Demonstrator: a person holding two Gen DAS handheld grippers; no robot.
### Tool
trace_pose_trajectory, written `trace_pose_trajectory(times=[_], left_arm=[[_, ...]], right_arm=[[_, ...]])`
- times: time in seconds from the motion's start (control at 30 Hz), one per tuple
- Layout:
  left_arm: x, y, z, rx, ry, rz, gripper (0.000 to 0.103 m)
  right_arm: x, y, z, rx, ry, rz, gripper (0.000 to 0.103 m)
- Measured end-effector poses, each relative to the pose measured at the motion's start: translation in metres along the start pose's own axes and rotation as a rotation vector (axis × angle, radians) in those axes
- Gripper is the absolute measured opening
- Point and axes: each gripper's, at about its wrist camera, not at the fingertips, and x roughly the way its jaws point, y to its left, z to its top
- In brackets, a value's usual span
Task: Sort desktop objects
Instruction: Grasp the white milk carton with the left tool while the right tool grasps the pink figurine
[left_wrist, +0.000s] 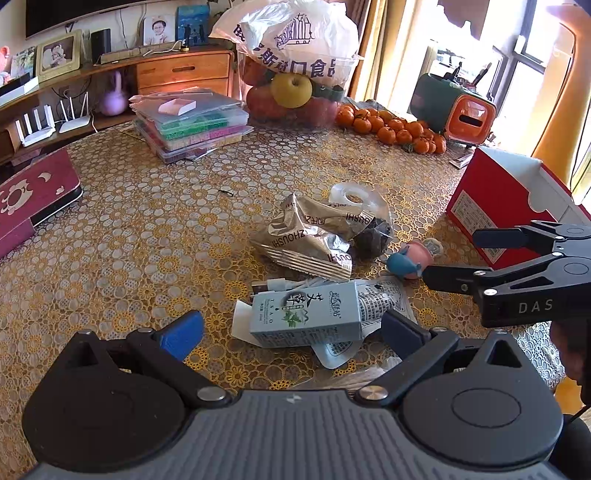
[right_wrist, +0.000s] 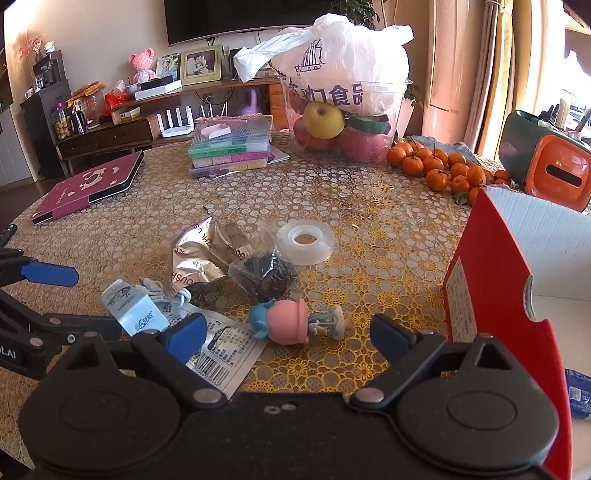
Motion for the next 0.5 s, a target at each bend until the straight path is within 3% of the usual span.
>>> trace_pose_trajectory(times=[0.5], left_arm=[[0.029, 0.008, -0.001, -0.037, 0.034, 0.010, 0.103]], right_arm=[[0.038, -0.004, 0.000, -0.004, 0.047, -0.004, 0.096]])
